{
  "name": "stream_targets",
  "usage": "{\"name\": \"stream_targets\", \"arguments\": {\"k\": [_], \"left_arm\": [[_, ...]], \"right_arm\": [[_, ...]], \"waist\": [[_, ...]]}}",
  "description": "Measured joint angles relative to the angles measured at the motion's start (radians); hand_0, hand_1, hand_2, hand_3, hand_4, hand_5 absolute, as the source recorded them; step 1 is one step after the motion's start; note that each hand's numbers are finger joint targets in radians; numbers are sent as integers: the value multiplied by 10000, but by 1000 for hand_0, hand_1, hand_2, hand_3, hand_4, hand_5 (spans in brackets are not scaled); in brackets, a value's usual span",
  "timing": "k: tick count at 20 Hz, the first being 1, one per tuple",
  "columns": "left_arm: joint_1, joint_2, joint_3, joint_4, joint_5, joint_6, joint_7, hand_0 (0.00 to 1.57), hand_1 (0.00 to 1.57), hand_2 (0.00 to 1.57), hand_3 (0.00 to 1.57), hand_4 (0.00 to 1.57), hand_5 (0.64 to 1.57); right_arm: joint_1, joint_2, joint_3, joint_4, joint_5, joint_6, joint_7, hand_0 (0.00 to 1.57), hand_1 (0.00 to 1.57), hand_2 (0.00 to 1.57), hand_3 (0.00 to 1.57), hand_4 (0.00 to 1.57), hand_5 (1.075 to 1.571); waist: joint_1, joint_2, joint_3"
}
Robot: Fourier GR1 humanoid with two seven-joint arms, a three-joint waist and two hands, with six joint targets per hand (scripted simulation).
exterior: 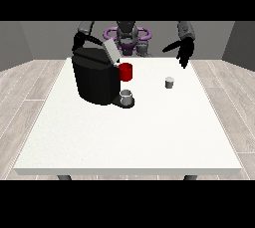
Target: Insert the coffee pod into the coffee machine and close the lid
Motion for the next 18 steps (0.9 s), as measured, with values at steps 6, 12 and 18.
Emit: {"name": "stream_targets", "arguments": {"k": [6,12,18], "left_arm": [[-875,597,123,1842,-783,-139,-641,0,0,0,0,0,1571],[-1773,803,-35,3349,-1621,-133,-1062,0,0,291,0,0,1571],[-2422,285,-335,4237,-2627,934,-1444,940,940,950,692,81,1571]], "right_arm": [[-82,206,369,-273,152,62,38,0,0,0,0,0,1571],[-477,315,391,-137,458,-130,529,0,0,0,0,0,1571],[-845,493,260,277,300,-83,719,0,0,0,0,0,1571]], "waist": [[-469,661,-3],[-462,1014,-3],[-320,1173,-1]]}}
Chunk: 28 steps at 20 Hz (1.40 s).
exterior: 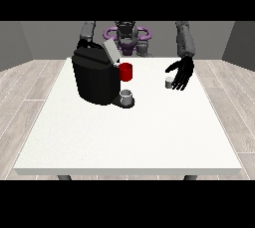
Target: Insert the coffee pod into the coffee machine and close the lid
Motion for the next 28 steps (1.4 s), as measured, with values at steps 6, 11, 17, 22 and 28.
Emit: {"name": "stream_targets", "arguments": {"k": [6,11,17,22,28], "left_arm": [[-456,-289,-520,316,-1118,926,-244,941,941,1039,871,429,1571],[-825,-192,-962,915,-2060,1110,-207,872,872,1024,880,339,1571],[-924,-148,-1411,1635,-2999,1104,-175,730,730,961,849,392,1571],[-1178,-259,-1496,2121,-3464,922,-328,1036,1036,1121,1006,395,1571],[-1597,-544,-1243,2445,-3525,991,-776,1420,1420,1402,1332,494,1571]], "right_arm": [[-271,35,-126,771,11,-27,-180,0,0,0,0,0,1571],[-570,-62,-102,957,34,142,20,0,0,0,0,0,1571],[-530,-31,-192,1212,-104,296,-66,0,0,0,0,0,1571],[-384,-58,-490,1827,-279,364,-528,0,0,0,0,0,1571],[-344,-63,-567,2247,-153,120,-673,0,0,0,0,0,1571]], "waist": [[163,22,0],[34,61,3],[11,-100,15],[149,-310,13],[267,-442,9]]}}
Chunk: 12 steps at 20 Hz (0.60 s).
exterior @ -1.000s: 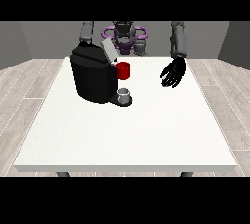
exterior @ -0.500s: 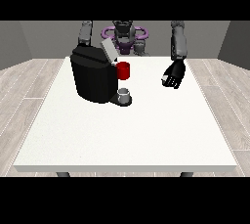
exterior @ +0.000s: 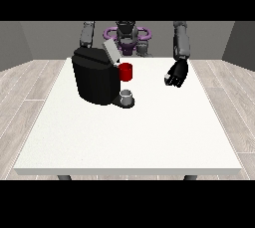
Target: Insert the coffee pod into the coffee machine and close the lid
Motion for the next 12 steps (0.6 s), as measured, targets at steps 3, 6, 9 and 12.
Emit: {"name": "stream_targets", "arguments": {"k": [3,6,9,12], "left_arm": [[-384,-120,301,-14,403,-471,-244,1449,1449,1434,1357,517,1571],[-571,-250,393,-16,536,-980,-264,1413,1413,1400,1314,515,1571],[-874,-375,408,-125,604,-1626,-59,1371,1371,1379,1325,504,1571],[-1316,-517,389,-323,620,-2179,291,1418,1418,1400,1334,534,1571]], "right_arm": [[-107,-24,-46,154,194,-219,304,0,0,0,0,0,1571],[-8,31,-19,511,425,-441,319,0,0,0,0,0,1571],[65,13,-34,814,487,-436,286,0,0,0,0,0,1571],[57,-9,-72,1103,526,-431,300,0,0,0,0,0,1571]], "waist": [[61,-211,-4],[181,-518,-5],[203,-886,-4],[193,-1215,-4]]}}
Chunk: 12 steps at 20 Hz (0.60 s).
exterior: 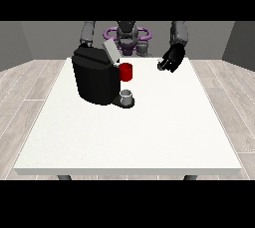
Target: Insert the coffee pod into the coffee machine and close the lid
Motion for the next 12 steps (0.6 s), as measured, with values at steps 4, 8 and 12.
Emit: {"name": "stream_targets", "arguments": {"k": [4,8,12], "left_arm": [[-320,-396,-88,-310,-37,-520,454,1418,1418,1400,1334,534,1571],[-532,-774,-102,-582,-99,-786,956,1331,1331,1351,1323,592,1571],[-1258,-992,105,-792,95,-1321,1445,985,985,1204,1371,511,1571]], "right_arm": [[-38,-74,-83,311,-20,96,-142,0,0,0,0,0,1571],[-8,-22,-144,427,-112,141,-298,0,0,0,0,0,1571],[-153,-54,-259,538,-251,264,-393,0,0,0,0,0,1571]], "waist": [[52,-302,3],[15,-548,2],[-105,-652,2]]}}
